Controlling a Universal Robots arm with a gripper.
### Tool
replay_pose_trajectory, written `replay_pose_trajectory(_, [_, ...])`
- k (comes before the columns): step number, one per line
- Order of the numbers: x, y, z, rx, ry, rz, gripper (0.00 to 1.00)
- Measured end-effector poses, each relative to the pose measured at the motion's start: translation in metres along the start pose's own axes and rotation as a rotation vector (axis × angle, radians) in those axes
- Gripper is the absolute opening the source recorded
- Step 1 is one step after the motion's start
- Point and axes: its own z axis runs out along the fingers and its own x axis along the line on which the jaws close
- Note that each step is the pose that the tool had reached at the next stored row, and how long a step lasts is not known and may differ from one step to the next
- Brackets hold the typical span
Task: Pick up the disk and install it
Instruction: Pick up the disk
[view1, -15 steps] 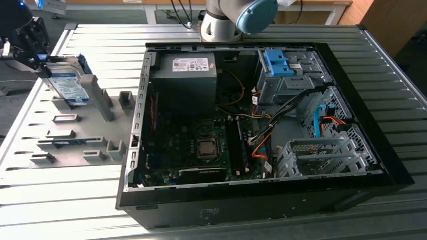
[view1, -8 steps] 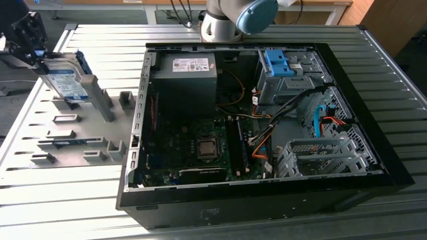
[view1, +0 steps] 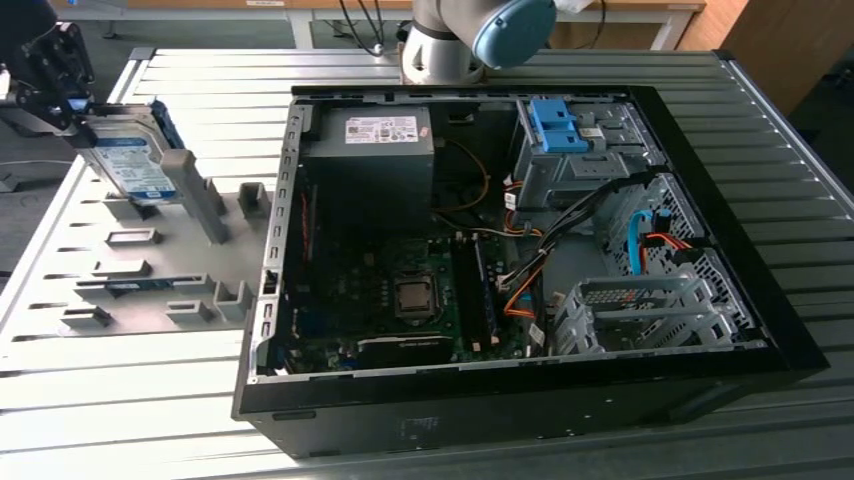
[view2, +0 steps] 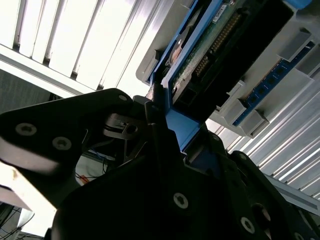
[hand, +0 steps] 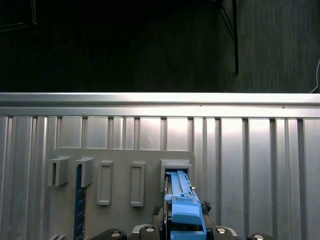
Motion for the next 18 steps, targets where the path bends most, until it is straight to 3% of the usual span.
replay_pose_trajectory(18, [0.0, 0.0002, -0.0092, 0.0001, 0.0, 0.0, 0.37])
